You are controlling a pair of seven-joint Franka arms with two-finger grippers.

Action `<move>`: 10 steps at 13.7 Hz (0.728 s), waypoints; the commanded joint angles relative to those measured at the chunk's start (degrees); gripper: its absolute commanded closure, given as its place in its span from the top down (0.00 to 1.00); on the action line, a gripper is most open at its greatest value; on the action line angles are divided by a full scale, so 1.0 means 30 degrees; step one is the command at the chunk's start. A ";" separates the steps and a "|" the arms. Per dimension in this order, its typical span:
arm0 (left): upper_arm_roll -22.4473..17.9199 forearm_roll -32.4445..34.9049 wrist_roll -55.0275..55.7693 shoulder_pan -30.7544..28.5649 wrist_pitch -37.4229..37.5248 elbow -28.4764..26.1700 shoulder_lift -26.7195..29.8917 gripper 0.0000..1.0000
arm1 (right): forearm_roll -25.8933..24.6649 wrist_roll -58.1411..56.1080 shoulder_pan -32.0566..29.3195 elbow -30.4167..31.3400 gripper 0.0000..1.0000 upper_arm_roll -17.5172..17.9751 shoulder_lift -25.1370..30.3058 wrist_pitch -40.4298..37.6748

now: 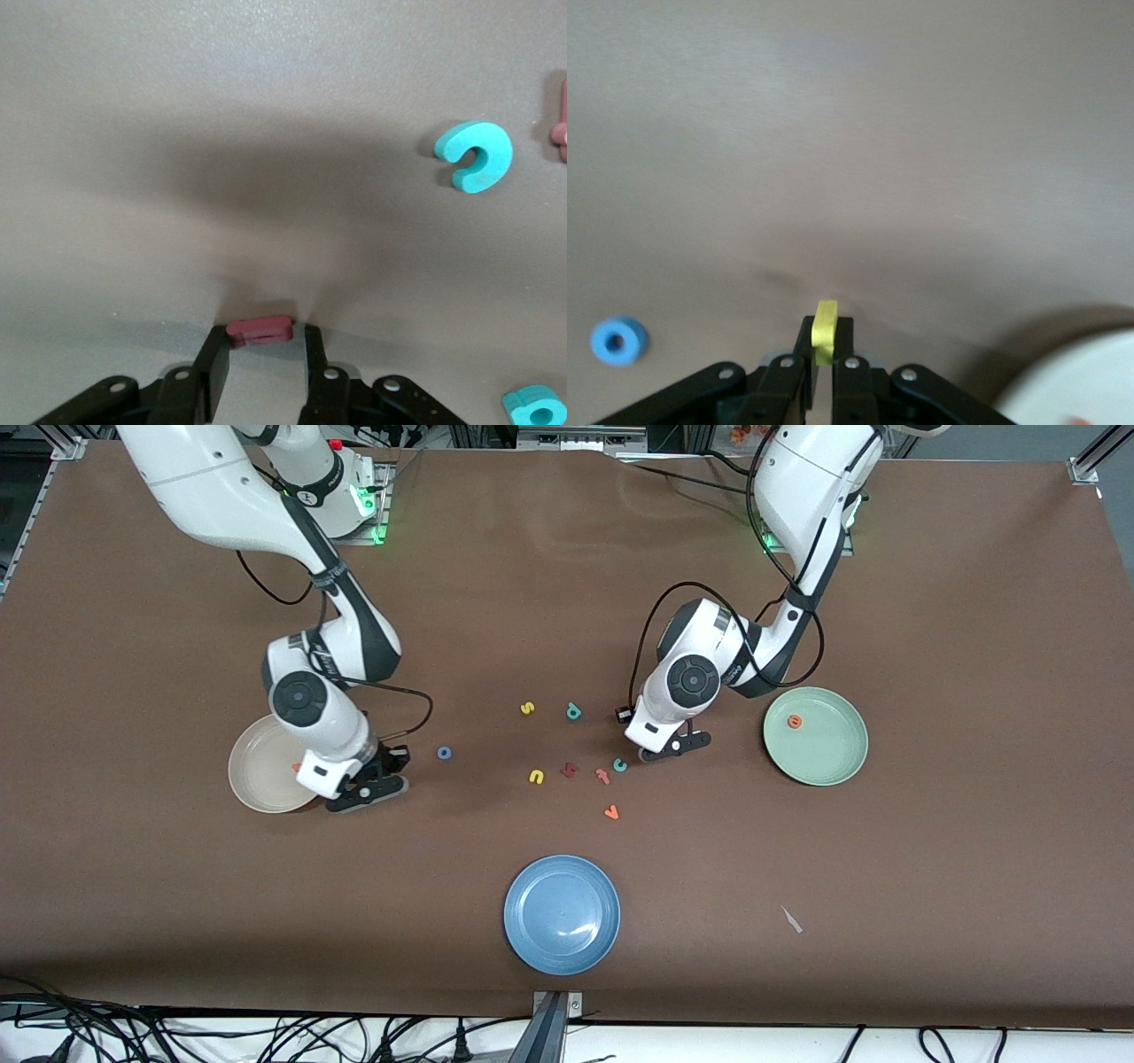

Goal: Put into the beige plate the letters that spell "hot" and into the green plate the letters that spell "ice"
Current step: 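Drop the h on the beige plate while the left gripper carries the bar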

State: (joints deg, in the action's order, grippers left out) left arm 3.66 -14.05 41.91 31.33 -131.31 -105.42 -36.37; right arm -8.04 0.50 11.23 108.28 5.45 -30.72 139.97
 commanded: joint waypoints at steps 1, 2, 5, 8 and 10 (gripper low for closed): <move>-0.0283 0.0171 -0.0289 0.0221 -0.0058 -0.0514 0.0317 0.36 | -0.0190 -0.2064 -0.1308 0.1756 0.00 0.0030 0.2268 -0.0748; -0.0312 0.0171 -0.0289 0.0221 -0.0057 -0.0514 0.0317 0.36 | -0.0219 -0.2913 -0.1632 0.2195 0.00 -0.0261 0.2707 -0.0835; -0.0283 0.0171 -0.0289 0.0221 -0.0028 -0.0514 0.0317 0.27 | -0.0161 -0.5812 -0.2395 0.3164 0.00 -0.1431 0.3414 -0.0836; -0.0283 0.0171 -0.0289 0.0221 0.0002 -0.0514 0.0317 0.20 | 0.0132 -0.6848 -0.2602 0.3400 0.45 -0.1963 0.3415 -0.0748; -0.0283 0.0171 -0.0289 0.0221 0.0060 -0.0485 0.0346 0.14 | 0.0191 -0.6613 -0.2602 0.3400 0.67 -0.1963 0.3415 -0.0806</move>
State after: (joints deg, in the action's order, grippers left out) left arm 3.63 -14.05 41.91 31.34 -131.25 -105.43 -36.29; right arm -8.02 -18.88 3.22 116.77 -0.78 -22.24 137.27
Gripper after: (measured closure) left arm 0.709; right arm 0.670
